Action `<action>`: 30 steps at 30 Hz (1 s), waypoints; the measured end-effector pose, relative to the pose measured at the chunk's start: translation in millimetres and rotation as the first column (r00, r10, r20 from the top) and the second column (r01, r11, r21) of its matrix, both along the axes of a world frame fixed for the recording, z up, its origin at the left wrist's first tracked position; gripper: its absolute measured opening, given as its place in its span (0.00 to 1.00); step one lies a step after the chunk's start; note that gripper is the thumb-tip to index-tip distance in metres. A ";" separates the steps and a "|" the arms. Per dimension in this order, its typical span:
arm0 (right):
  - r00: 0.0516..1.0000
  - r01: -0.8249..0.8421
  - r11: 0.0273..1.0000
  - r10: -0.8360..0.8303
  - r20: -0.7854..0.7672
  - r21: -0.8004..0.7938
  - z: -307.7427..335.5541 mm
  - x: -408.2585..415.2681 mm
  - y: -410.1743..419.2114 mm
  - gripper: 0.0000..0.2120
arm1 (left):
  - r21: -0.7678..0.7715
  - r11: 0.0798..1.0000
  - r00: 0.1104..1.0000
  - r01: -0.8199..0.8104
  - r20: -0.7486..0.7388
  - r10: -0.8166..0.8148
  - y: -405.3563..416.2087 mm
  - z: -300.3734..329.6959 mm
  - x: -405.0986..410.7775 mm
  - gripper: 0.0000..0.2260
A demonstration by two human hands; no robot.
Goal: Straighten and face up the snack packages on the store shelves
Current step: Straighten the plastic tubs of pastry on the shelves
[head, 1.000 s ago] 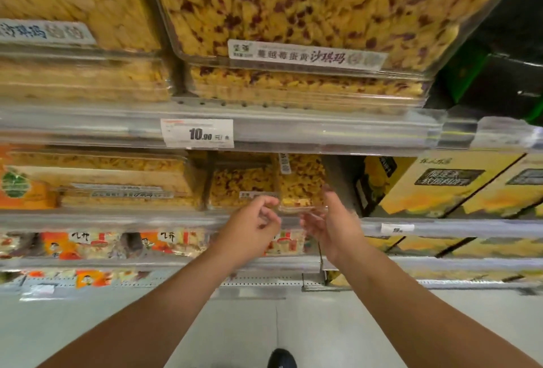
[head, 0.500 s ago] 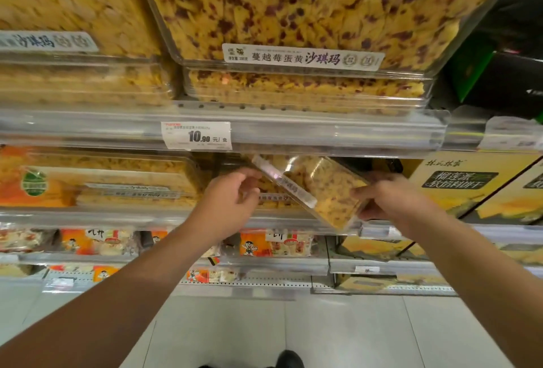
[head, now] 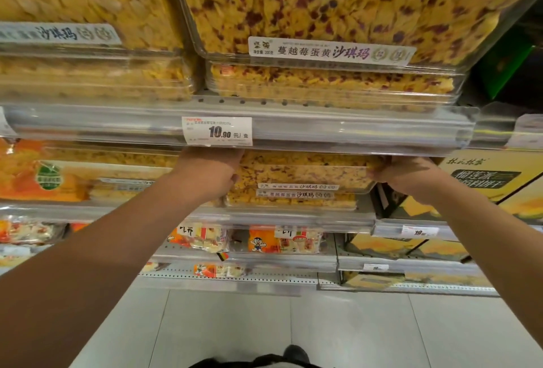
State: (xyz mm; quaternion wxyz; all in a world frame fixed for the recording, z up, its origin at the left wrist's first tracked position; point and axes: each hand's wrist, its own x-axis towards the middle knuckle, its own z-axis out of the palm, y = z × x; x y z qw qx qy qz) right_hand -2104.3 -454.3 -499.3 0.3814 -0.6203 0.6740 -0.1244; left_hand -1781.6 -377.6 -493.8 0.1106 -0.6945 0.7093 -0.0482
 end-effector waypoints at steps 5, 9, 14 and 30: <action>1.000 0.024 1.000 -0.024 0.003 0.000 -1.0 -2.2 -1.5 0.11 | 0.044 0.999 0.998 0.017 -0.056 -0.014 -9.7 -7.2 8.9 0.18; 0.997 0.055 0.998 -0.055 0.051 0.010 -0.3 -3.7 -0.3 0.09 | 0.059 0.998 0.992 -0.011 -0.125 0.019 -11.6 -7.9 15.7 0.15; 1.000 -0.011 1.000 0.011 0.005 -0.025 1.5 4.1 -1.0 0.09 | 0.094 0.993 0.991 -0.070 -0.109 0.080 -12.0 -4.0 21.6 0.16; 0.970 -0.195 0.967 0.166 -0.177 -0.164 -9.9 9.0 7.9 0.22 | 0.129 0.991 0.993 -0.025 -0.116 0.040 -3.4 0.6 27.6 0.25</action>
